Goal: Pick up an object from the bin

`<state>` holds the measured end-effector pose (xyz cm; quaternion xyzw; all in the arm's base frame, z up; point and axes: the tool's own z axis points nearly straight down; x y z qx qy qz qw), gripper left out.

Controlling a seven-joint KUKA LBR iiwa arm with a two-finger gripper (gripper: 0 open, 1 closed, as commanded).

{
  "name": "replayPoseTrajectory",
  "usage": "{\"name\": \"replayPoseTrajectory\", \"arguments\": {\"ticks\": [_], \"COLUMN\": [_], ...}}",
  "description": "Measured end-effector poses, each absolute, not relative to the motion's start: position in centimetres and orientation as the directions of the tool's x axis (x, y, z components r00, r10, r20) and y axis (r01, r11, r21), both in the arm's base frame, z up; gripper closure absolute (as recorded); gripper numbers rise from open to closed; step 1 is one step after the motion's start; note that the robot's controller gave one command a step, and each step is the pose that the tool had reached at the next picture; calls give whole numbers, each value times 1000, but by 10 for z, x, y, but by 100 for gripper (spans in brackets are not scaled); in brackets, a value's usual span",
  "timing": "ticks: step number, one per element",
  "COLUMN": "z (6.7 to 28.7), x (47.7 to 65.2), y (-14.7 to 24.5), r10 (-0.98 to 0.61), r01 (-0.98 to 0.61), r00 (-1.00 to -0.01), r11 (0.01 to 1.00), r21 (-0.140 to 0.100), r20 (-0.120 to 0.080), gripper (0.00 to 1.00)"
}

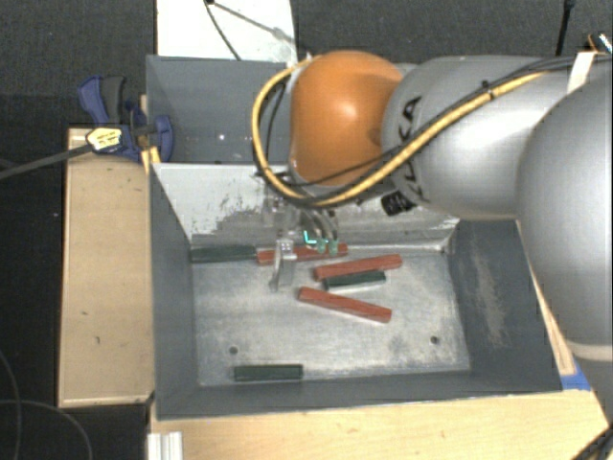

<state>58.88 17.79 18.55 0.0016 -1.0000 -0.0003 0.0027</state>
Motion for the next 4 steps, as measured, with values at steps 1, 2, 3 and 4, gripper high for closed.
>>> {"name": "replayPoseTrajectory", "arguments": {"ticks": [1,2,3,4], "z": [67,72,73,227], "x": [584,553,554,551], "y": [113,46,50,74], "r10": [-124,-74,-74,-126], "r01": [-124,-74,-74,-126], "r00": [-992,-997,-997,-992], "r11": [992,997,997,992], "r21": [0,-2,1,0], "r20": [2,1,-2,-11], "gripper": [0,0,100,100]}}
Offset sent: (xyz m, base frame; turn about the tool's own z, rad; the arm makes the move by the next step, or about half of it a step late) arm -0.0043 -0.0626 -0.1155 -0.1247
